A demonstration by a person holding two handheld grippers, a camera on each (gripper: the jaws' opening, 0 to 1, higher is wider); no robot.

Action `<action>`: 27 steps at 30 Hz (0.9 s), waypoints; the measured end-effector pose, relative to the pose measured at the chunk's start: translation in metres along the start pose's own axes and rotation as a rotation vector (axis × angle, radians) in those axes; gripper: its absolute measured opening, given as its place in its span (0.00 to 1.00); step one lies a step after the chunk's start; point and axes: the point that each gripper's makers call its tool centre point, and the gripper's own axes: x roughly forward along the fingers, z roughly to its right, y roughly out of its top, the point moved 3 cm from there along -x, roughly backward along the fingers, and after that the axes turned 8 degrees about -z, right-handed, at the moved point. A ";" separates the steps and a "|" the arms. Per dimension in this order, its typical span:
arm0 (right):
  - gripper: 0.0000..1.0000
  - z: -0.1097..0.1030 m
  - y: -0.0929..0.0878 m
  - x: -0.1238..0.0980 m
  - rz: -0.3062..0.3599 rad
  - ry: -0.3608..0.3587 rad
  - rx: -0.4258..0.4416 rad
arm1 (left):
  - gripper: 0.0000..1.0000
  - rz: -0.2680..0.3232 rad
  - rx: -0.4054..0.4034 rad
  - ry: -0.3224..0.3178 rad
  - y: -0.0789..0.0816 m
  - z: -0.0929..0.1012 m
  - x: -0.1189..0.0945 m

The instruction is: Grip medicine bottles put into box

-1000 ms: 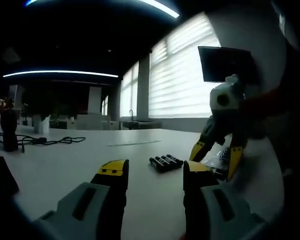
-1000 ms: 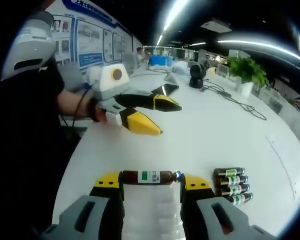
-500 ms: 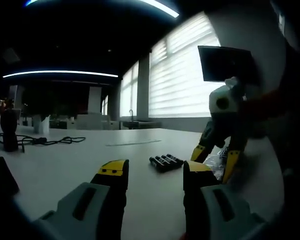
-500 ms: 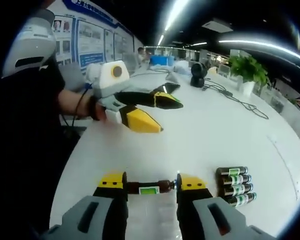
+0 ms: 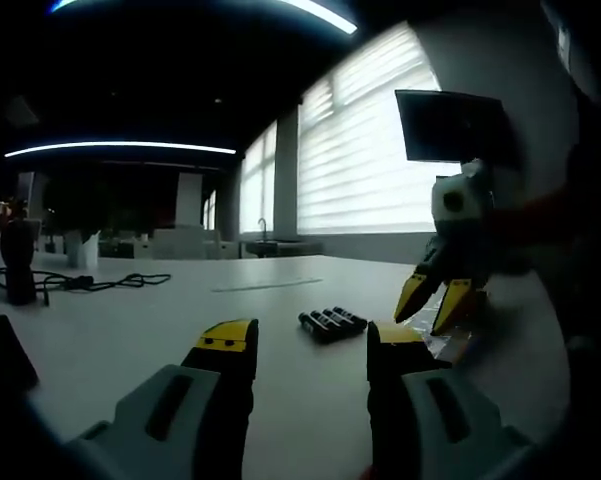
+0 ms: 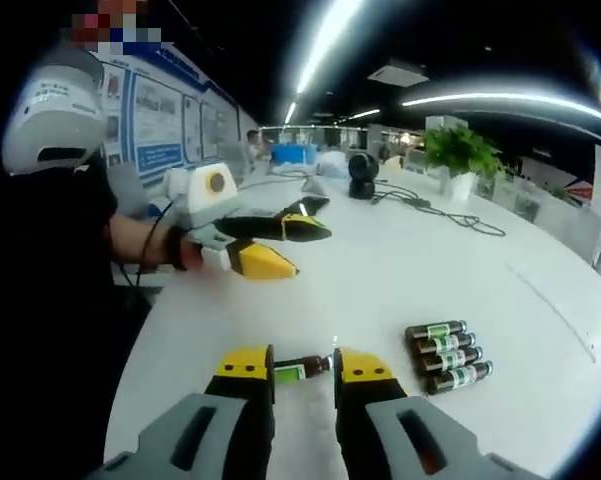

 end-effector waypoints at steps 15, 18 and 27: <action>0.18 -0.006 0.003 -0.017 0.194 -0.170 0.174 | 0.36 0.001 -0.003 -0.005 0.001 0.001 0.000; 0.18 -0.004 0.000 -0.027 0.243 -0.238 0.225 | 0.36 0.001 -0.003 -0.008 0.001 0.002 0.000; 0.18 -0.005 -0.014 -0.059 0.347 -0.430 0.328 | 0.36 0.002 -0.003 -0.014 0.001 0.004 0.000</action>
